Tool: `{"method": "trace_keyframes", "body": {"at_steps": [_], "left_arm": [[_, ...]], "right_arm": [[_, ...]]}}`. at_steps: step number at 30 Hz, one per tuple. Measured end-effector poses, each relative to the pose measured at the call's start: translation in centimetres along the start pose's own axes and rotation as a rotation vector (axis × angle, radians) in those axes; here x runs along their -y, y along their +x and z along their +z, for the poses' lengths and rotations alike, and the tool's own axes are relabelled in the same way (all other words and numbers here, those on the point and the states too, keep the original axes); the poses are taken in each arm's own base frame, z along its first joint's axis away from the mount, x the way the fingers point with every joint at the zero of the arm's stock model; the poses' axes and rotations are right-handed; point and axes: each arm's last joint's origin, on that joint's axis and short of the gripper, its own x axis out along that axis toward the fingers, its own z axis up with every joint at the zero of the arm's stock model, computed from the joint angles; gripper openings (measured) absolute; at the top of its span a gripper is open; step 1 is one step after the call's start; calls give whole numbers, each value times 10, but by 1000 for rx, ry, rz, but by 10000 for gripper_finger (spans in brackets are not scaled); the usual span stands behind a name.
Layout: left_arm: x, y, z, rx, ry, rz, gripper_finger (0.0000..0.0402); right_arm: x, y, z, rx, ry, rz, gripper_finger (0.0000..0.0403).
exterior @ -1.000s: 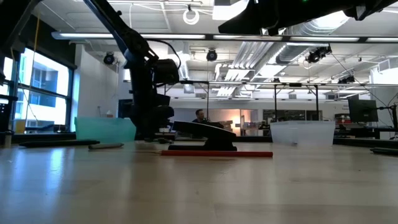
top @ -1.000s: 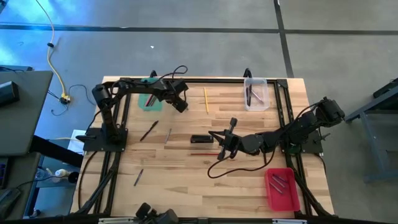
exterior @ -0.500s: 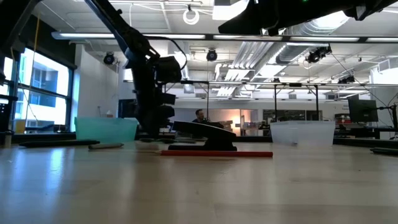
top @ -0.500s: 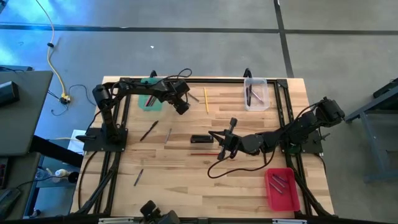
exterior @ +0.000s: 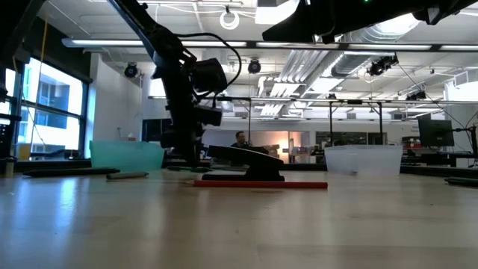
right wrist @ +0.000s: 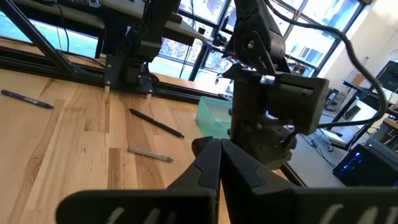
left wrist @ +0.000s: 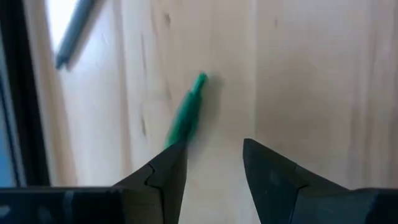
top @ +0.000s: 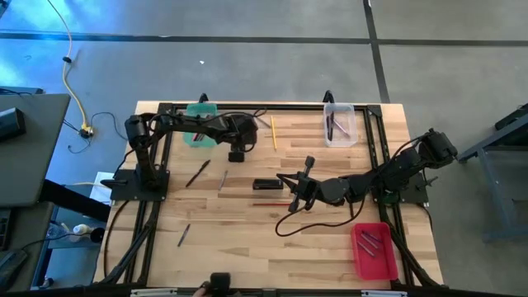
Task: Sort crayons/erasers/pens/pencils in bins
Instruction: Put the green pen into the transparent bin
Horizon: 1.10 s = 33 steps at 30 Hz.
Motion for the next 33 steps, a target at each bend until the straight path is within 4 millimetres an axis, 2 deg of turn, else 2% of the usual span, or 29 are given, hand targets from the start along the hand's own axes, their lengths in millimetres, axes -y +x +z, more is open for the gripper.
{"method": "trace_keyframes", "body": {"at_steps": [6, 10, 21, 33], "left_arm": [[-8, 2, 0, 48, 32, 3, 131], [-15, 4, -4, 74, 34, -44, 124], [-38, 9, -19, 77, 23, -40, 115], [-39, 13, -21, 110, 88, -102, 115]], "right_arm": [[0, 0, -1, -5, -5, 2, 0], [0, 0, -1, -5, -9, 1, 0], [9, 9, -4, -7, -7, 22, 0], [20, 18, -8, -16, -5, 17, 0]]}}
